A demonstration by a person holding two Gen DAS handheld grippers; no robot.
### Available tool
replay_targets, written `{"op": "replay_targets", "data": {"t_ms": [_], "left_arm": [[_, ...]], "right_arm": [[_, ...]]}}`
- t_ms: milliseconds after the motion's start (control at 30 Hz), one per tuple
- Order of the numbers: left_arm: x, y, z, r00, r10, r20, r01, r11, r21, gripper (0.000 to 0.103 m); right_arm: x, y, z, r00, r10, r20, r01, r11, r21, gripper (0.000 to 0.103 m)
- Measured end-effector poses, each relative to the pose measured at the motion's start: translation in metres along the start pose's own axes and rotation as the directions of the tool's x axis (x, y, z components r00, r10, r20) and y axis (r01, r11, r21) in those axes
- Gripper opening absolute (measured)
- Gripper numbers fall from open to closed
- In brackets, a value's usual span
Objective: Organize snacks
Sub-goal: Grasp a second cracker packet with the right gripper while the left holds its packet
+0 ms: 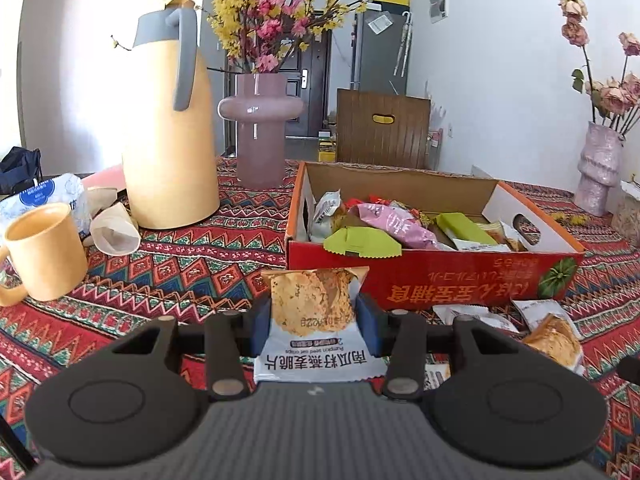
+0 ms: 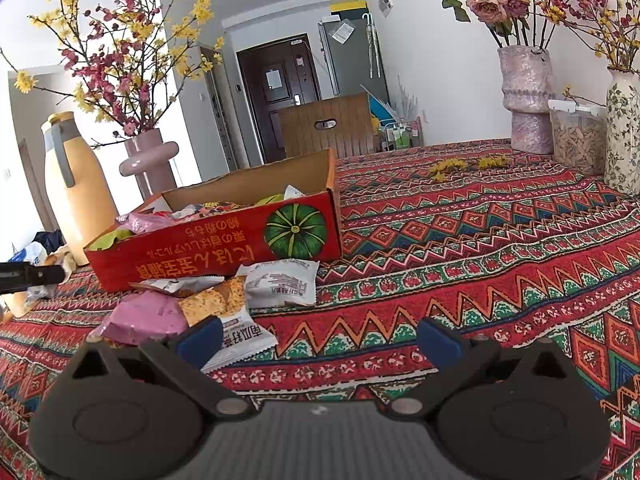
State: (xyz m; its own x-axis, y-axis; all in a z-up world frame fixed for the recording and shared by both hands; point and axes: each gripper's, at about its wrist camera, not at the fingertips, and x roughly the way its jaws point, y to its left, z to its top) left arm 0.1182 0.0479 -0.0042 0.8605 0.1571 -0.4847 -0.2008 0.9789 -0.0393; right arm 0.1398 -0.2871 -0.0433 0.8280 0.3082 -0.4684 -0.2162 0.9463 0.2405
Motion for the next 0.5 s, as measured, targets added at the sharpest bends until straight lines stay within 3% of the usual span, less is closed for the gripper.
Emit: {"op": "replay_targets", "data": {"t_ms": [500], "left_arm": [[0.0052, 0.0090, -0.0108, 1.000, 0.001, 0.028, 0.000, 0.999, -0.038, 0.046]], "right_arm": [[0.0012, 0.0042, -0.0002, 1.000, -0.021, -0.002, 0.021, 1.000, -0.013, 0.103]]}}
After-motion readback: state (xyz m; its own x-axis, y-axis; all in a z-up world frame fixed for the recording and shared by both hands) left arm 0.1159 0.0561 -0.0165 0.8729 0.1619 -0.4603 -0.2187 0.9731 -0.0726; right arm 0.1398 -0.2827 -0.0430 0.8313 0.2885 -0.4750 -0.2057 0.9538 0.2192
